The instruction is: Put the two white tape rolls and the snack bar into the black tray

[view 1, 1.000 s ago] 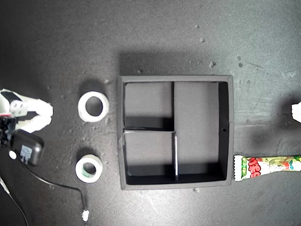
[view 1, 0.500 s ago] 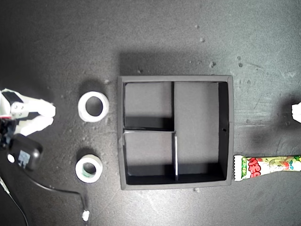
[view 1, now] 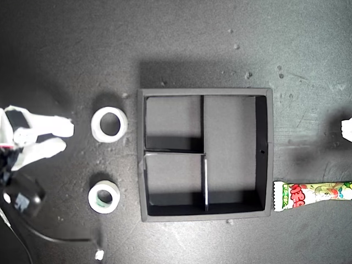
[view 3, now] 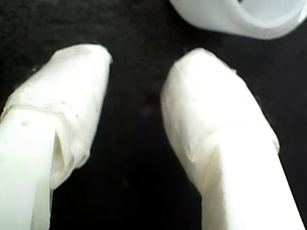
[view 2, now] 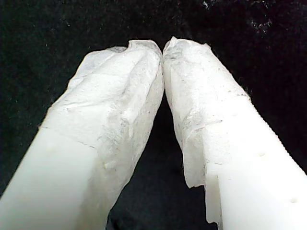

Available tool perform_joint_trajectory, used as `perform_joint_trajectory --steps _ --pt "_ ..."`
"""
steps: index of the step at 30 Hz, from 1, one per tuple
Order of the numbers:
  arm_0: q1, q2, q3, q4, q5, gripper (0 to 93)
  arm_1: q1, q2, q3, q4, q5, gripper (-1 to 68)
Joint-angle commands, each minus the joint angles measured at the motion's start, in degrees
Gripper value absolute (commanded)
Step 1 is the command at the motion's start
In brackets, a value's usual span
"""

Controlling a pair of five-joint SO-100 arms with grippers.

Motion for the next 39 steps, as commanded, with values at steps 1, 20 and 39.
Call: perform_joint_trajectory --steps 1,20,39 --pt "-0.44 -29.71 -21.62 -1.32 4.31 9.7 0.79 0.00 0.44 0.26 0.62 -0.3" --pt "-4.22 -52.82 -33.05 -8.35 8.96 12.1 0.62 -0.26 0.44 0.44 1.32 -0.3" --pt "-8.00 -58.45 -37.88 -4.66 7.73 0.2 -2.64 0.18 0.44 -9.32 -2.81 -0.3"
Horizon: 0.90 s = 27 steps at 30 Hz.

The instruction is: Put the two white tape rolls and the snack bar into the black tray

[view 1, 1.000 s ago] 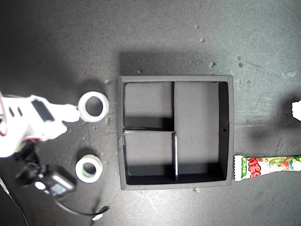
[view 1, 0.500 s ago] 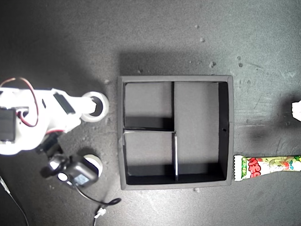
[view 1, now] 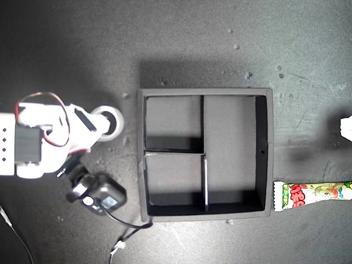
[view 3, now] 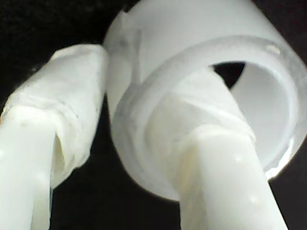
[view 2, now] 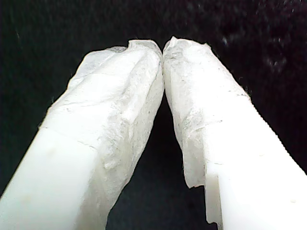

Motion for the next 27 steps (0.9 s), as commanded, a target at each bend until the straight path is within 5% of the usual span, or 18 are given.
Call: perform_joint_trajectory --steps 1,7,16,23,27 --pt "-2.55 6.42 -5.71 5.01 1.49 0.2 -2.81 0.18 0.44 -5.98 -6.50 -0.3" --pt "-1.85 4.48 -30.06 17.14 6.86 0.1 -7.56 0.18 0.26 -15.38 -20.74 -0.4" --pt "1.05 -16.17 -53.96 24.61 8.70 0.1 -6.15 0.00 -4.83 -36.39 -27.25 -0.4" --pt "2.02 -29.44 -66.88 31.55 8.70 0.2 -9.93 -3.16 -20.30 -33.57 -33.05 0.0" --pt "0.53 -34.19 -68.73 31.99 8.53 0.2 -14.59 -33.05 -42.98 -31.82 -34.45 3.4"
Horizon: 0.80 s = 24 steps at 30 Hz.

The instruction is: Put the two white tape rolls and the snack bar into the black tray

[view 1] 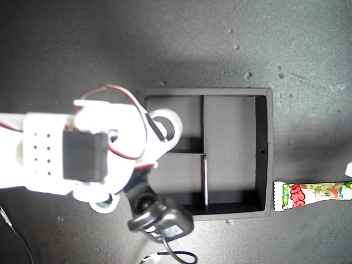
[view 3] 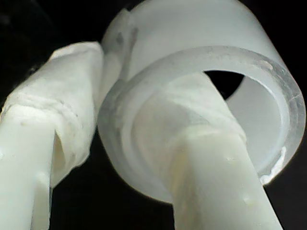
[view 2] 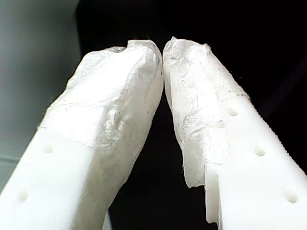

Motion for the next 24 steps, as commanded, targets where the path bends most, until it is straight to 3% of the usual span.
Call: perform_joint_trajectory --steps 1,4,8,11,14,24 --pt "-1.32 -2.46 -4.92 0.53 0.53 0.2 -3.87 -26.19 -28.04 6.24 -0.79 4.2" --pt "-1.41 -6.42 -10.55 2.72 0.53 0.3 -5.45 -51.86 -55.72 22.59 5.36 5.2" --pt "-1.32 -14.68 -24.87 10.37 1.14 0.4 -7.03 -68.20 -74.44 38.14 16.70 10.7" --pt "-0.88 -28.56 -50.36 20.13 1.93 2.7 -9.32 -69.87 -72.69 40.25 26.89 21.1" --pt "-0.88 -26.19 -45.79 19.78 1.05 6.9 -12.48 -69.87 -70.05 43.95 37.00 28.3" --pt "-1.58 -17.58 -38.23 19.78 -0.70 10.5 -19.60 -69.17 -59.85 47.72 59.68 30.4"
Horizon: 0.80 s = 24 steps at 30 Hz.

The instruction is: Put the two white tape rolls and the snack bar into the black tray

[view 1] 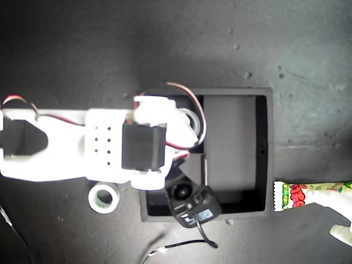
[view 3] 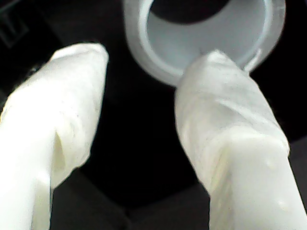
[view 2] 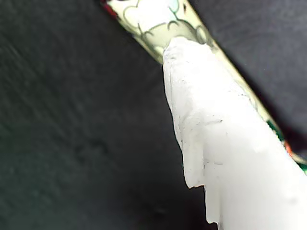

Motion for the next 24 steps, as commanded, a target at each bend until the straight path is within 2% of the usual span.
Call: perform_joint_trajectory --steps 1,4,11,15,20,22,24 --pt "-1.14 9.84 2.37 1.05 -1.58 10.2 -1.49 0.97 3.87 -1.14 6.59 30.2" --pt "-2.90 20.57 10.20 1.05 -5.01 9.2 -1.49 0.62 9.32 -6.50 8.96 27.8" --pt "-3.34 50.89 33.31 1.05 -22.41 10.6 -1.23 0.35 24.08 -20.13 12.92 27.6" --pt "4.75 69.61 51.50 -1.41 -33.22 12.1 -0.97 0.26 32.34 -32.17 14.06 24.5" --pt "20.21 80.42 78.31 -19.16 -43.77 13.3 -1.05 0.26 38.41 -39.81 15.21 21.0" --pt "25.05 78.05 83.67 -26.19 -45.53 13.4 -1.23 0.26 39.99 -41.04 16.08 17.4" --pt "28.48 73.74 84.81 -31.11 -46.49 13.7 -1.41 0.26 41.04 -41.13 17.40 10.1"
